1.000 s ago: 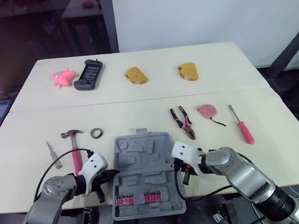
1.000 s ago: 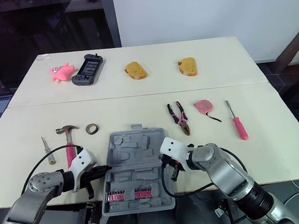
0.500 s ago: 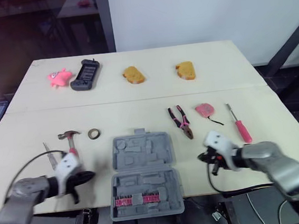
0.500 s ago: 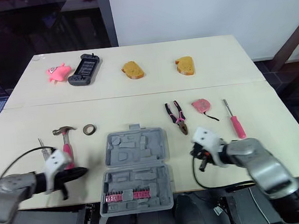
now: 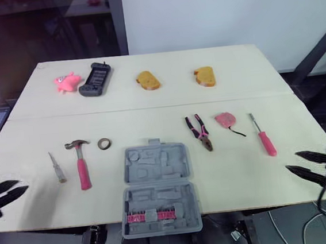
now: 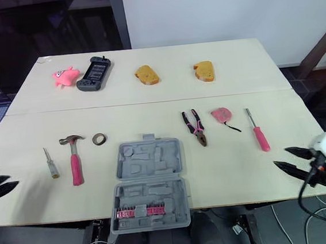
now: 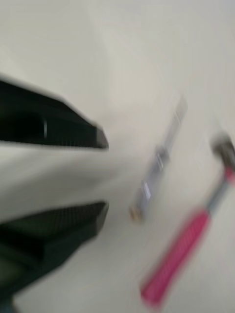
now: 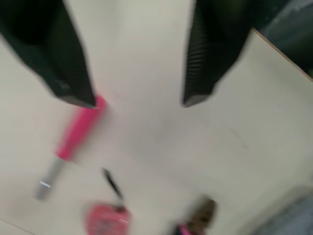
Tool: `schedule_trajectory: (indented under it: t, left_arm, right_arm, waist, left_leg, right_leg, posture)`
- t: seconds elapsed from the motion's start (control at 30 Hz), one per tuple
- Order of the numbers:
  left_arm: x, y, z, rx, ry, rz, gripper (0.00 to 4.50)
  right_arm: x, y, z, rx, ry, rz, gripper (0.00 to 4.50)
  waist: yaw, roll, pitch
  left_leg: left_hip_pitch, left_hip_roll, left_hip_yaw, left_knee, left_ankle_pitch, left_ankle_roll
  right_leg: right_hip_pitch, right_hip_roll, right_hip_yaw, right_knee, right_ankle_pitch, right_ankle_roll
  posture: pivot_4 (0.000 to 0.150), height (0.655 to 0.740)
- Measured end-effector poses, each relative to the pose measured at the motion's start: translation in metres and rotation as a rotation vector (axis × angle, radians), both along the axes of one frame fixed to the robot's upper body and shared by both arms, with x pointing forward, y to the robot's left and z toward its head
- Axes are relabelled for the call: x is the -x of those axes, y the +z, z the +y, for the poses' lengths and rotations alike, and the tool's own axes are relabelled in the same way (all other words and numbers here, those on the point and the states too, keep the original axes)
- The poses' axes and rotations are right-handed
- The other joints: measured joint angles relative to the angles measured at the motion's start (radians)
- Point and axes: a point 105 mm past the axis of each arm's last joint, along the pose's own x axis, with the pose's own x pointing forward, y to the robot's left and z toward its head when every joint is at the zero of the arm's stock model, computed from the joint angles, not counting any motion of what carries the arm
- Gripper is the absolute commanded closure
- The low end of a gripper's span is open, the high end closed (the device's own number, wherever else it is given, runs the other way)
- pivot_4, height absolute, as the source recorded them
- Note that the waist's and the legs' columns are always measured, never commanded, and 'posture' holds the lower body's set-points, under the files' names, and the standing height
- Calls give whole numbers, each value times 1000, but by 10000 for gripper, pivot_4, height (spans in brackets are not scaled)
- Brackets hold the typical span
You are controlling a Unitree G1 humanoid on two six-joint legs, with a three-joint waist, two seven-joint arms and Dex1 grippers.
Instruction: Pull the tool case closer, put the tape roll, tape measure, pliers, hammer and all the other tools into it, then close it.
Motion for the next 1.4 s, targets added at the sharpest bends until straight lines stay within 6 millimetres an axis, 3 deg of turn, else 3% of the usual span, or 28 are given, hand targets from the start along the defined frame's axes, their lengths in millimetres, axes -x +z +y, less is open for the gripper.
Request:
schedule_trajectory:
  t: [0.07, 0.27, 0.6, 0.73, 0.87, 0.97, 1.0, 1.07, 1.23, 1.3, 1.4]
  left_arm:
    - [5, 5, 15, -2, 58, -23, 416]
    - [23, 5, 38, -15, 141, -19, 416]
    - [21, 8, 37, -20, 121, -39, 416]
    - [16, -1, 31, 7, 113, -50, 416]
    - [-4, -41, -4, 241, 120, -32, 416]
    - [-29, -60, -47, 336, 47, -11, 416]
    - [-46, -61, -68, 326, -10, -31, 416]
    - [-69, -52, -97, 300, -107, -79, 416]
    - [-117, 3, -147, 171, -395, -239, 416]
    - [-125, 10, -150, 129, -428, -243, 416]
    - [-137, 8, -165, 111, -587, -83, 416]
  right_arm:
    - [3, 3, 0, -6, 11, -7, 0]
    - [13, 4, -7, 4, -7, 13, 0]
    - [12, 8, -7, -4, -18, 4, 0]
    - [5, 21, 12, -30, 14, -26, 0]
    - [-13, 40, 55, -58, 105, -97, 0]
    - [-32, 50, 100, -98, 213, -147, 0]
    - [-40, 54, 124, -123, 275, -163, 0]
    - [-45, 55, 156, -136, 374, -163, 0]
    - [-55, 49, 215, -151, 556, -150, 0]
    - [-57, 46, 223, -149, 576, -137, 0]
    - [-67, 43, 244, -120, 632, -147, 0]
  waist:
    - [-3, 0, 0]
    - [-3, 0, 0]
    - [5, 0, 0]
    - [3, 3, -1]
    - [4, 3, -1]
    - [6, -2, -1]
    - [10, -2, -1]
    - [16, -3, -1]
    - [12, -4, -1]
    - [5, -3, -1]
    - [7, -3, -1]
  left_leg:
    - [0, 0, 0, -1, 0, 0]
    - [0, 0, 1, -1, 0, 0]
    - [1, 0, 1, -1, 0, 0]
    - [2, 0, 1, -1, 0, 0]
    - [1, 0, 1, 1, 0, 0]
    - [1, 1, -1, 2, 0, 0]
    - [1, 0, -1, 3, 0, 0]
    - [-1, 0, -3, 3, 1, -1]
    - [-3, 0, -3, 4, 1, 0]
    - [-3, 0, -3, 4, 0, 0]
    - [-6, 0, -5, 4, 1, 0]
  right_leg:
    - [-1, 1, 0, 0, 0, 0]
    - [0, 0, 0, 0, 0, 0]
    - [0, 0, 0, 0, 0, 0]
    - [1, 0, 0, 1, 0, 0]
    - [1, 1, 0, 2, 1, 0]
    - [2, 2, 0, 2, 2, 3]
    - [3, 2, 0, 2, 3, 4]
    - [3, 2, 0, 2, 3, 5]
    - [1, 2, 0, 2, 5, 8]
    - [1, 3, 0, 2, 5, 8]
    - [-2, 5, -1, 3, 5, 8]
  posture:
    - [1500, 7400]
    - [1500, 7400]
    - [1500, 7400]
    - [1500, 7400]
    - [1500, 7400]
    - [1500, 7400]
    - [1500, 7400]
    - [1500, 7400]
    - [1500, 7400]
    - [1500, 7400]
    - [1500, 7400]
